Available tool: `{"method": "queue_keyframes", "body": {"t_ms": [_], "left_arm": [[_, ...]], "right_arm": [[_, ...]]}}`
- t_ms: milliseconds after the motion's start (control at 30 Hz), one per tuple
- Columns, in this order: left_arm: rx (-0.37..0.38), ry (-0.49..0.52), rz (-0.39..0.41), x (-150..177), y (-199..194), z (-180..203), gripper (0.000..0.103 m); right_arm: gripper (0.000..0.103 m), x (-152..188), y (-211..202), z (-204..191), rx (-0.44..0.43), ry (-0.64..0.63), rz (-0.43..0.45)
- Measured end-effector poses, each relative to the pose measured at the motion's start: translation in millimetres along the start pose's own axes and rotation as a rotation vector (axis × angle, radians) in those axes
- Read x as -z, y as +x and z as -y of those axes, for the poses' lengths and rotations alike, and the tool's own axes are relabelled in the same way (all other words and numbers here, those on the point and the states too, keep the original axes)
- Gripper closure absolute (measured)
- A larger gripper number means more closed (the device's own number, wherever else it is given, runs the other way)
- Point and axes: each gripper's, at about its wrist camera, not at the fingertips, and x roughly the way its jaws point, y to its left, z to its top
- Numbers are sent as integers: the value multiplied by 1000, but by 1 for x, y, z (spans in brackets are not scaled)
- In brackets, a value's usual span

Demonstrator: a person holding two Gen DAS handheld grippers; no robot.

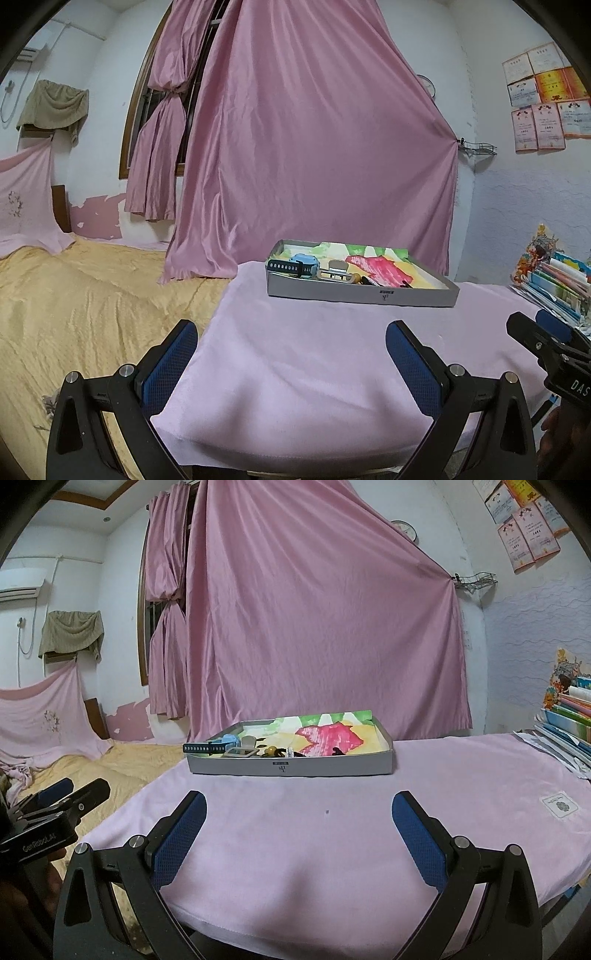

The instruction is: Organize jewelry

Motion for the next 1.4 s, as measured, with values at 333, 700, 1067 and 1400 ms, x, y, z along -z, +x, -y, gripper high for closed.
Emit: {"method": "queue_keyframes", "body": {"t_ms": [333, 700, 1067, 1400], "left_arm": [[-1, 1, 2, 0, 0, -1, 1], [-1, 0, 2, 0, 0, -1, 1], [-1, -4, 1, -1, -1, -1, 1], [-2, -5, 2, -1, -2, -1, 1]], "right_arm": [[4, -1, 1, -3, 2, -2, 0], [4, 0, 2, -5, -1, 2, -1], [4, 0, 5, -5, -3, 1, -3], [4, 2, 6, -5, -1, 6, 1]]}}
